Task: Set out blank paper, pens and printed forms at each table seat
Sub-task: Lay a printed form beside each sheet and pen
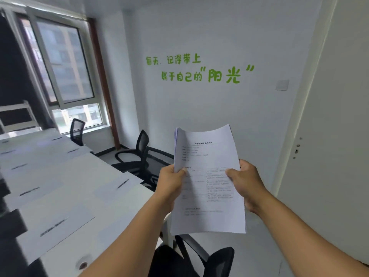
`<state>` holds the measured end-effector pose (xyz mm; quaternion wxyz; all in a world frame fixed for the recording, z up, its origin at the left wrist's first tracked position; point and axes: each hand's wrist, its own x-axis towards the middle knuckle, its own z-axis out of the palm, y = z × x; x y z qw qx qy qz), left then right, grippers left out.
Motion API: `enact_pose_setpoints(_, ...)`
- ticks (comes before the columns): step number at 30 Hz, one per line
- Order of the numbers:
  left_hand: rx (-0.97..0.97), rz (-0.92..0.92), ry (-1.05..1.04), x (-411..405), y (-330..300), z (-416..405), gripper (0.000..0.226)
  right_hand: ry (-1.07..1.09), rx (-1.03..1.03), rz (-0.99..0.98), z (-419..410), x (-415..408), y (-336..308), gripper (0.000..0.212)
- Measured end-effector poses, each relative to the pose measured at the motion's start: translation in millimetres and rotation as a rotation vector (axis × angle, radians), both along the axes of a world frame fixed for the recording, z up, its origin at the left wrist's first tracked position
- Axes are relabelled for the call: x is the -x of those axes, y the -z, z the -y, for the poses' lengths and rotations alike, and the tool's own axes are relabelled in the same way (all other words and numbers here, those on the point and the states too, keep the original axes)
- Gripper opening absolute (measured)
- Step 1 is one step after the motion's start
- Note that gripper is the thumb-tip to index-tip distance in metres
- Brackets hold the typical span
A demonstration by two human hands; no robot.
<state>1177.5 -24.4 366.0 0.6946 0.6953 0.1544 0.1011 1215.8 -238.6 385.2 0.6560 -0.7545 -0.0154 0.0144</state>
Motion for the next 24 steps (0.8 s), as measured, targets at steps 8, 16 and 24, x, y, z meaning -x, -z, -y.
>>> enact_pose_setpoints(8,-0.010,-0.096,-0.321,-15.9,24.0,-13.7,0.021,-0.330,-0.001,-0.078,-39.8,-86.9,36.9,0.016)
enact_pose_setpoints(16,0.072,-0.220,-0.514,-6.7,84.1,-19.1,0.021,-0.524,0.019,-0.255,-67.8,-114.5,95.8,0.018)
enact_pose_setpoints(24,0.146,-0.287,-0.652,8.5,145.1,-41.1,0.019,-0.649,0.124,-0.336,-110.1,-119.4,148.7,0.019)
